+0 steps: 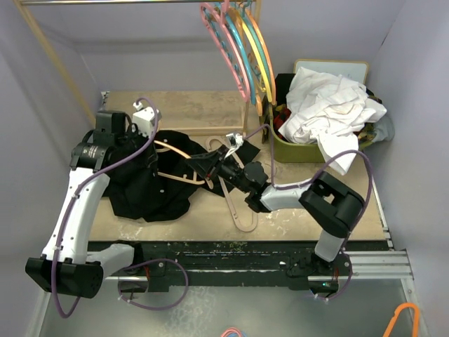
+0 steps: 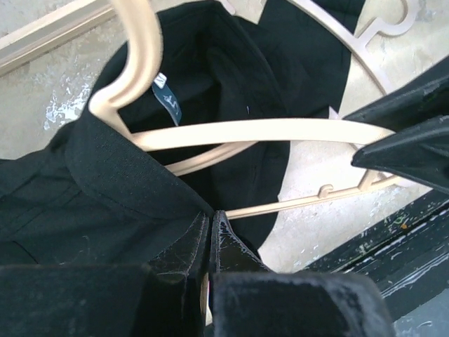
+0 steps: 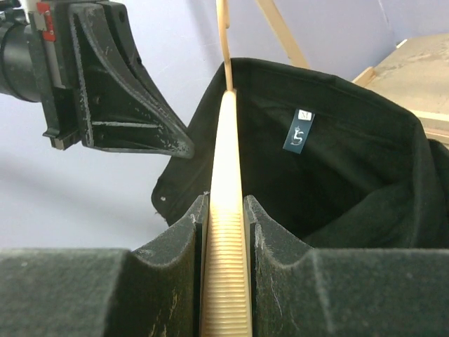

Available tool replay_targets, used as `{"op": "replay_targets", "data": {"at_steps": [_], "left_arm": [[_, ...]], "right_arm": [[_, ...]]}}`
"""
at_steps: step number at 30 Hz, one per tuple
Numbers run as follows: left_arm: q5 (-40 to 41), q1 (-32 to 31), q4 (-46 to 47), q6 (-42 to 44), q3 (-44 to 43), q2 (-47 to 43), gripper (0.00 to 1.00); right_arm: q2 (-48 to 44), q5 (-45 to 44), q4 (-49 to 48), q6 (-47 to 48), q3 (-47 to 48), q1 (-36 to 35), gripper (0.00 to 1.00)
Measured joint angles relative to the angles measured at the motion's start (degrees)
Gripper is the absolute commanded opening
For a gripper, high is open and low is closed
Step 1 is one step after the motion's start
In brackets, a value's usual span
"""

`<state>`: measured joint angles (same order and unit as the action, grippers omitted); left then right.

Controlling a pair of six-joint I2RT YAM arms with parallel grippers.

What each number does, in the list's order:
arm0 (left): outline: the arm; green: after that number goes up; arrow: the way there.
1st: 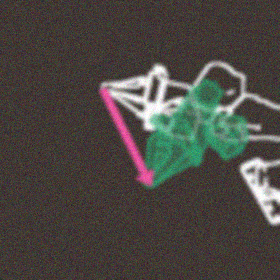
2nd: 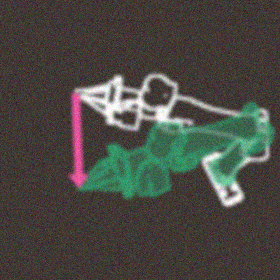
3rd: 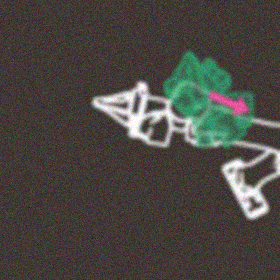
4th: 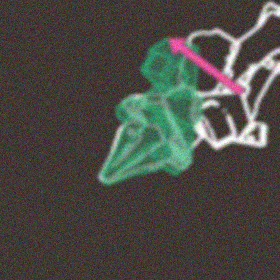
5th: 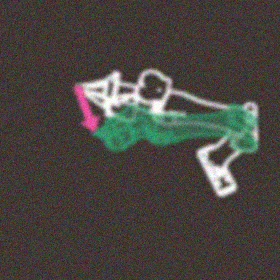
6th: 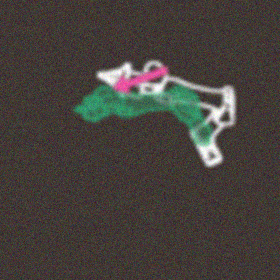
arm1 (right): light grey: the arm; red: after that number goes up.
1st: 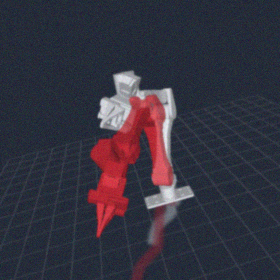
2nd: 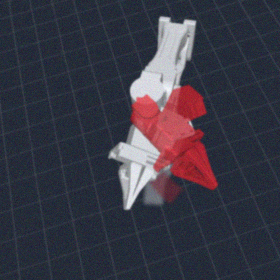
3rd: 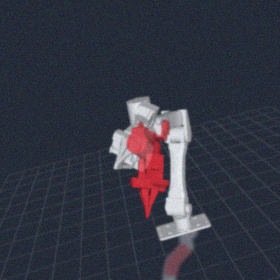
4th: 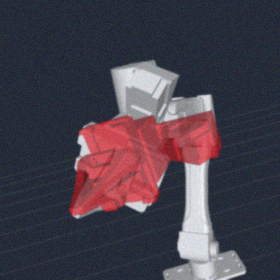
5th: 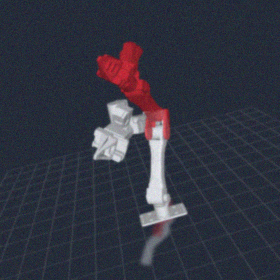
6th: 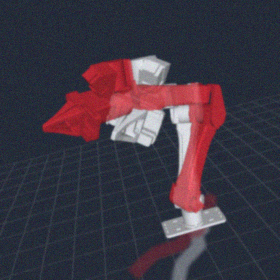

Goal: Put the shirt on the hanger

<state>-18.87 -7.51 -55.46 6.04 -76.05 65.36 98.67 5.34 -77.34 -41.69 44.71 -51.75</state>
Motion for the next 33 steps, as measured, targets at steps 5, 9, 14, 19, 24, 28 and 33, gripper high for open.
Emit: {"op": "replay_targets", "data": {"at_steps": [5, 9, 14, 19, 24, 28, 33], "left_arm": [[-3.7, 0.3, -1.8, 7.0, 3.9, -2.0, 0.84], [-20.2, 7.7, -14.0, 22.2, 0.1, 0.2, 0.99], [-32.0, 16.5, -24.7, 38.2, -11.2, 8.0, 0.99], [-37.6, 24.3, -29.3, 52.4, -16.7, 16.7, 1.0], [-39.9, 25.0, -31.4, 61.7, -16.9, 24.3, 0.96], [-40.2, 24.6, -32.3, 63.8, -20.2, 31.8, 0.94], [-40.2, 24.6, -32.3, 66.4, -22.5, 38.1, 0.93]], "right_arm": [[6.0, 0.7, -6.9, -1.7, 0.0, -0.1, 0.0], [11.3, 0.2, -9.8, -2.3, 0.0, -0.1, 0.0], [14.9, 0.5, -9.9, -2.3, 0.0, 0.8, 0.0], [15.5, 1.9, -10.3, -2.3, 0.1, 2.1, 0.0], [15.5, 3.5, -10.5, -2.3, 0.1, 3.0, 0.0], [15.5, 4.6, -10.6, -2.3, 0.1, 3.1, 0.0], [15.5, 5.0, -10.9, -2.3, 0.2, 3.2, 0.0]]}}
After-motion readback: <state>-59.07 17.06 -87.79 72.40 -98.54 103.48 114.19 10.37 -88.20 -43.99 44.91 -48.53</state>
